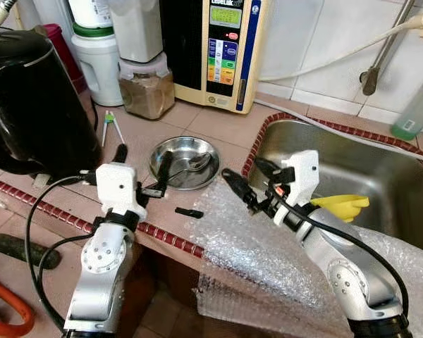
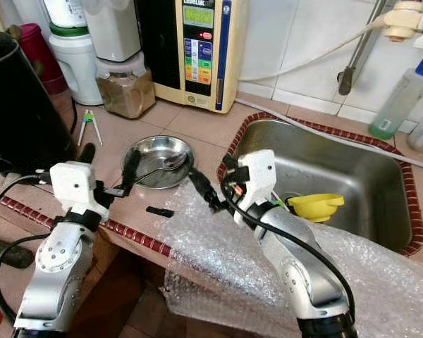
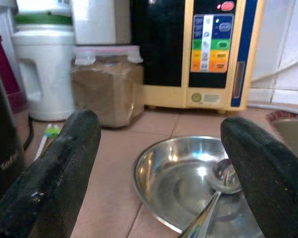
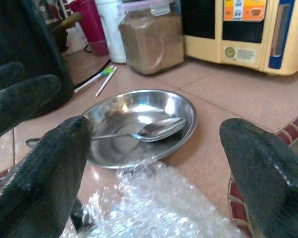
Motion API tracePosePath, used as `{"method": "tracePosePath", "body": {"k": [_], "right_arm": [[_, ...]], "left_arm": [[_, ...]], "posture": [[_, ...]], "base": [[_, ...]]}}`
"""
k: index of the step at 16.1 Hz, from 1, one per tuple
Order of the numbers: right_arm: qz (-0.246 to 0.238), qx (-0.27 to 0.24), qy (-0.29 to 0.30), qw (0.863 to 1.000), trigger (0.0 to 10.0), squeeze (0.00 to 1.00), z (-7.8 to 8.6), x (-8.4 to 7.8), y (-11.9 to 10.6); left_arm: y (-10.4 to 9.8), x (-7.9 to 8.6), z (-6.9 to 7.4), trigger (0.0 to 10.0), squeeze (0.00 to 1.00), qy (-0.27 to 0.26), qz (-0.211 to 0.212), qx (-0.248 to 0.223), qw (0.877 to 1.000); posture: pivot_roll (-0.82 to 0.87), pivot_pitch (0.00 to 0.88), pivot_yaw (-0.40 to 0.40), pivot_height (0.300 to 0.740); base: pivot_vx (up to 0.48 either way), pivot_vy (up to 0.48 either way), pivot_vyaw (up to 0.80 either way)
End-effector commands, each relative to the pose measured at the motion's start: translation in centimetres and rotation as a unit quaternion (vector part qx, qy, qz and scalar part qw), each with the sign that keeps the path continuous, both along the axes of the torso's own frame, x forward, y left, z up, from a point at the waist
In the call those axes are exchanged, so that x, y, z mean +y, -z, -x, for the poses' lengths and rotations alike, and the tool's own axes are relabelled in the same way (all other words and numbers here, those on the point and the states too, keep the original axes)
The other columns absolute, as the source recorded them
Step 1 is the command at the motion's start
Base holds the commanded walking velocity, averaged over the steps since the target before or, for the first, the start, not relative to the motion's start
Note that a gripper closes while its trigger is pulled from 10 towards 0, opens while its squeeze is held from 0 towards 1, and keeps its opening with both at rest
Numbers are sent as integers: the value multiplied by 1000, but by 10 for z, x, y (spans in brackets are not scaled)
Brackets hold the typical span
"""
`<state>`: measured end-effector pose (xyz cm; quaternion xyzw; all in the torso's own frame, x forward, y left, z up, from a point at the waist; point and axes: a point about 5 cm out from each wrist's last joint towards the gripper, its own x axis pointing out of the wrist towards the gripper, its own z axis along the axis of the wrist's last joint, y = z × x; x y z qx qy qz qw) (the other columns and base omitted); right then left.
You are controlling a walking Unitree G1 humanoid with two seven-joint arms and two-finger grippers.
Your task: Kitchen organization
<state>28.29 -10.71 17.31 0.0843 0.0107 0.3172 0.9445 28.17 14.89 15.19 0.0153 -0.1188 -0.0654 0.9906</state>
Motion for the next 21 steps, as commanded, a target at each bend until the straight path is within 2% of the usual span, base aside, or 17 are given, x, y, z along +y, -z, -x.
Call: {"method": "tracePosePath", "body": {"k": [1, 4, 6, 9, 10, 11, 12, 13, 18, 19, 20, 21], "right_arm": [[5, -10, -14, 1000, 10000, 1000, 4, 3, -6], [13, -19, -41, 999, 10000, 1000, 9, 9, -8], [18, -20, -51, 998, 10000, 1000, 13, 8, -9], [23, -18, -39, 999, 10000, 1000, 11, 5, -8], [22, -20, -37, 999, 10000, 1000, 11, 6, -9], [25, -21, -37, 999, 10000, 1000, 11, 6, -9], [27, -21, -39, 999, 10000, 1000, 12, 7, -9], [30, -20, -43, 998, 10000, 1000, 13, 7, -9], [22, -13, -72, 997, 10000, 1000, 14, 9, -9], [23, -15, -95, 995, 10000, 580, 17, 13, -10], [25, -16, -114, 993, 10000, 75, 21, 15, -11], [30, -14, -115, 993, 10000, 0, 22, 15, -10]], "left_arm": [[2, 1, 1, 10000, 1000, -10, 13, 11, 1000], [15, -3, -2, 10000, 1000, 3, 48, 58, 997], [29, -12, -3, 10000, 1000, 31, 79, 108, 991], [36, -13, -3, 10000, 1000, 32, 98, 133, 986], [36, -15, -4, 8000, 1000, 40, 104, 137, 984], [36, -17, -5, 0, 345, 46, 115, 141, 982], [37, -17, -6, 0, 239, 47, 119, 142, 982], [37, -18, -7, 0, 0, 44, 128, 144, 980], [42, -12, -13, 0, 0, 11, 170, 166, 971], [43, -12, -14, 0, 0, 9, 176, 169, 970], [43, -13, -15, 0, 0, 8, 183, 173, 968], [44, -14, -16, 0, 0, 8, 189, 177, 966]], "posture": [[10, 55, -15, 740], [3, 61, -7, 740], [0, 62, -4, 740], [-17, 64, 6, 740], [-17, 64, 6, 740], [-32, 62, 11, 740], [-32, 62, 11, 740], [-32, 62, 11, 740], [-26, 50, 6, 740], [-25, 47, 6, 740], [-26, 46, 6, 740], [-26, 46, 6, 740]], "base": [[0, 0, 0], [0, 0, 0], [0, 0, 0], [0, 0, 0], [0, 0, 0], [0, 0, 0], [0, 0, 0], [0, 0, 0], [0, 0, 0], [0, 0, 0], [0, 0, 0], [0, 0, 0]]}}
